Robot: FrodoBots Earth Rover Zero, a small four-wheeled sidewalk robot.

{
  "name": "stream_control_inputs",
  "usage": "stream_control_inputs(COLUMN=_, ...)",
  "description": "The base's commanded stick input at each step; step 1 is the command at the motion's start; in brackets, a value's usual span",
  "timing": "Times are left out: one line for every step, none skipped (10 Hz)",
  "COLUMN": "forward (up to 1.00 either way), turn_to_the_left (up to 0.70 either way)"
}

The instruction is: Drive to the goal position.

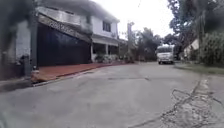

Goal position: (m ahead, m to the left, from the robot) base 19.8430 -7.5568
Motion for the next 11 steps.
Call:
stream_control_inputs(forward=0.7, turn_to_the_left=0.0)
stream_control_inputs(forward=0.7, turn_to_the_left=-0.04)
stream_control_inputs(forward=0.7, turn_to_the_left=-0.35)
stream_control_inputs(forward=0.7, turn_to_the_left=-0.35)
stream_control_inputs(forward=0.7, turn_to_the_left=-0.35)
stream_control_inputs(forward=0.7, turn_to_the_left=-0.35)
stream_control_inputs(forward=0.7, turn_to_the_left=-0.35)
stream_control_inputs(forward=0.7, turn_to_the_left=-0.35)
stream_control_inputs(forward=0.7, turn_to_the_left=-0.35)
stream_control_inputs(forward=0.7, turn_to_the_left=-0.35)
stream_control_inputs(forward=0.7, turn_to_the_left=0.0)
